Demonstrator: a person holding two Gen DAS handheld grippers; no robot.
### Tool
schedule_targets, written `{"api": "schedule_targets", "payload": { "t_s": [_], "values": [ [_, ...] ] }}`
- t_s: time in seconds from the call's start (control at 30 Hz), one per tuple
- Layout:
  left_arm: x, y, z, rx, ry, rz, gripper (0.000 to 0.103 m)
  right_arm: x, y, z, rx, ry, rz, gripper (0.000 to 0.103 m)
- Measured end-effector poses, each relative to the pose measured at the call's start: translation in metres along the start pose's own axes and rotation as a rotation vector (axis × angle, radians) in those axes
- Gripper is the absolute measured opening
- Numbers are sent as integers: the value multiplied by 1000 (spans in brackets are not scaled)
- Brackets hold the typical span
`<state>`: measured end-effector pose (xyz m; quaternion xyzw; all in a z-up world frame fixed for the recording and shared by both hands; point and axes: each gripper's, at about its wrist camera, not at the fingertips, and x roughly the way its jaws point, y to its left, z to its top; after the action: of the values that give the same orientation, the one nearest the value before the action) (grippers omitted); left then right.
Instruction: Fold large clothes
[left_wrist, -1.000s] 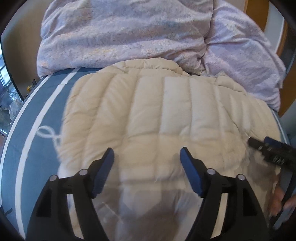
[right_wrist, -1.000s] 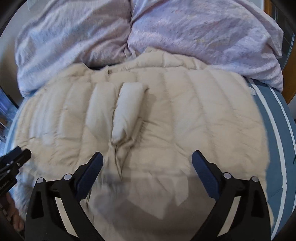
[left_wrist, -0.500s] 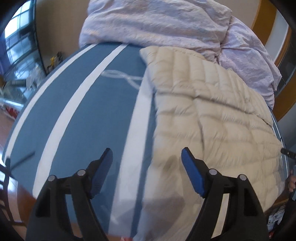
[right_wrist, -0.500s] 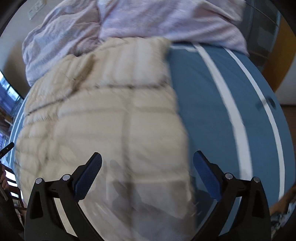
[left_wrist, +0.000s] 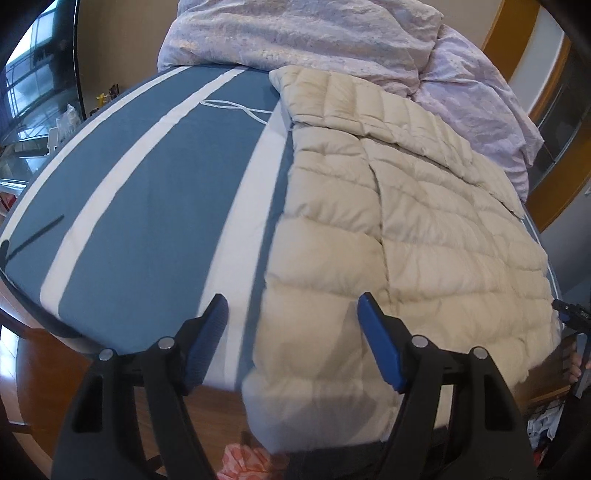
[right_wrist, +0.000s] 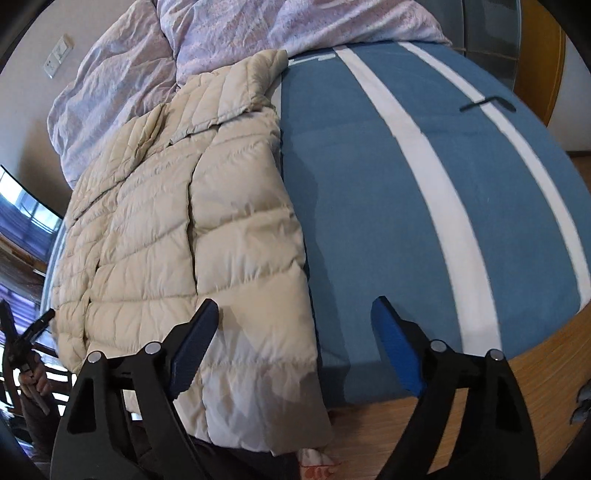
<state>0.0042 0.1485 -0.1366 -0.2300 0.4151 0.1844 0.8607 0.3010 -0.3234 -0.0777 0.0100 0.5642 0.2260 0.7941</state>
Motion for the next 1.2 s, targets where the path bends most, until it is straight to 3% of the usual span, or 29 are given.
{"api": "schedule_targets", "payload": {
  "t_s": [0.13,0.3,0.53,0.9,0.97,1.03,1.2],
  "values": [
    [-5,-5,-10,9,-5,-10,69,-2,-2,-7,-3,-19,52,83],
    [-8,-11,-19,5,-9,-42,63,0,1,-15,-3,-27,199,73],
    [-6,-16,-20,8,-5,-41,55,2,1,-19,16,-48,262,62],
    [-7,-22,-23,9,10,-43,36,4,-5,-27,45,-46,329,43],
    [-7,-23,-23,13,12,-34,28,6,-3,-29,34,-38,311,27],
    [-7,-26,-24,20,14,-18,22,7,-1,-29,25,-35,296,20],
    [-12,-34,-22,52,0,24,12,3,7,-26,-12,-56,240,12]
  ]
}}
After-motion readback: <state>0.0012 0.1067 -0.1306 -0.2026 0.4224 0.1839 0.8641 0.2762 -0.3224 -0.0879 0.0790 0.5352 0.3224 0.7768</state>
